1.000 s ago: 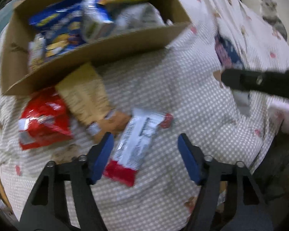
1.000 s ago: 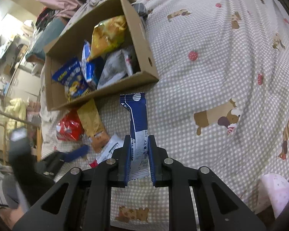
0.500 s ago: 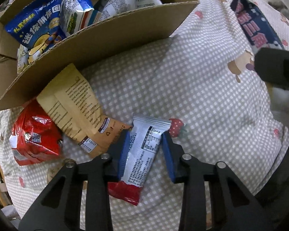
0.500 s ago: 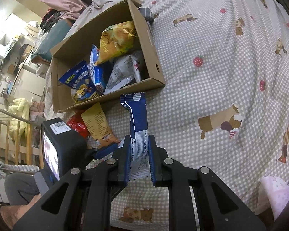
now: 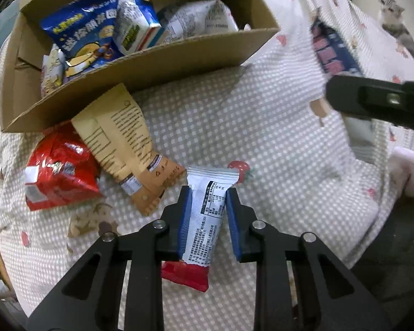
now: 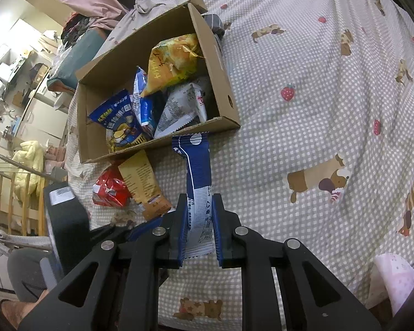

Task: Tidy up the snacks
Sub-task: 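Carry both bar packets into the box with both tools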

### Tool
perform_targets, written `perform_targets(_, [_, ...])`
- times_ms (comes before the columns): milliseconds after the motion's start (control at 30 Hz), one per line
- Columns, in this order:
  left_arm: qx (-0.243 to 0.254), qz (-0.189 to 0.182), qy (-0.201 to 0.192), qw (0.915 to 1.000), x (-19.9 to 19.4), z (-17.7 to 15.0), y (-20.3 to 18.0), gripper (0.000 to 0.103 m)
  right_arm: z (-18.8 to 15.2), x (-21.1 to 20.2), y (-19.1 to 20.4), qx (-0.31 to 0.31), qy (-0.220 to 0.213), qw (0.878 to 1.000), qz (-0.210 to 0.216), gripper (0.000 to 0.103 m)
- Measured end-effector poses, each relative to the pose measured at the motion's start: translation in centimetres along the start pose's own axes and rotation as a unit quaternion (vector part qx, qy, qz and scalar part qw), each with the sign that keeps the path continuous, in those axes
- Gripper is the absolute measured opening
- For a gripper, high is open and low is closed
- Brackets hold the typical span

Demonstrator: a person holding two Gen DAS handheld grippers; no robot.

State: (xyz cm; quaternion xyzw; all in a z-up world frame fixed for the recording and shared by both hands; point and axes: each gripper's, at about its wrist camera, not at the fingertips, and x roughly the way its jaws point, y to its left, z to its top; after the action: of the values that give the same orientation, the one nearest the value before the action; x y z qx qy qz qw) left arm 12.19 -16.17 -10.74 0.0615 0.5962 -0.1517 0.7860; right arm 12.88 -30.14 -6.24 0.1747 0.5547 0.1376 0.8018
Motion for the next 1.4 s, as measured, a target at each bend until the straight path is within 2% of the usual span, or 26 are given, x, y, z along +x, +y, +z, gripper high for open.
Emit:
perform_targets(167, [-0.02,-0.024,-0.013,0.9994,-2.5,-1.2,0.6,0.021,0.1,-0.1,0.3,-0.003,-0.003,1.0,0.004,0.017])
perform_targets(333, [-0.041,-0.02,-0.045,0.9979,-5.9,-2.7,1.9,0.021,0.0,-0.2,0.4,-0.004,-0.005,1.0,0.011,0.017])
perform_targets(467, [-0.066,-0.026,-0.069,0.9951,-8.4,-2.6,3.0,0.021,0.0,-0.3,0.7,-0.009,-0.007,1.0,0.014,0.017])
perform_targets(667, [-0.081,0.008,-0.118,0.9897,-12.1,-1.4,5.2,0.021,0.2,-1.0,1.6,-0.02,-0.024,0.999,0.031,0.017])
perform_targets(833, [-0.105,0.028,-0.158,0.9814,-15.1,-0.6,8.3,0.021,0.4,-1.4,2.6,-0.03,-0.036,0.998,0.05,0.017])
perform_targets(1100, [-0.126,0.041,-0.176,0.9754,-15.6,1.6,11.8,0.021,1.0,-1.1,5.5,-0.053,-0.042,0.995,0.076,0.017])
perform_targets(1400, [-0.117,0.053,-0.182,0.9749,-14.5,4.1,13.8,0.021,4.1,0.2,7.4,-0.069,-0.063,0.993,0.077,0.017])
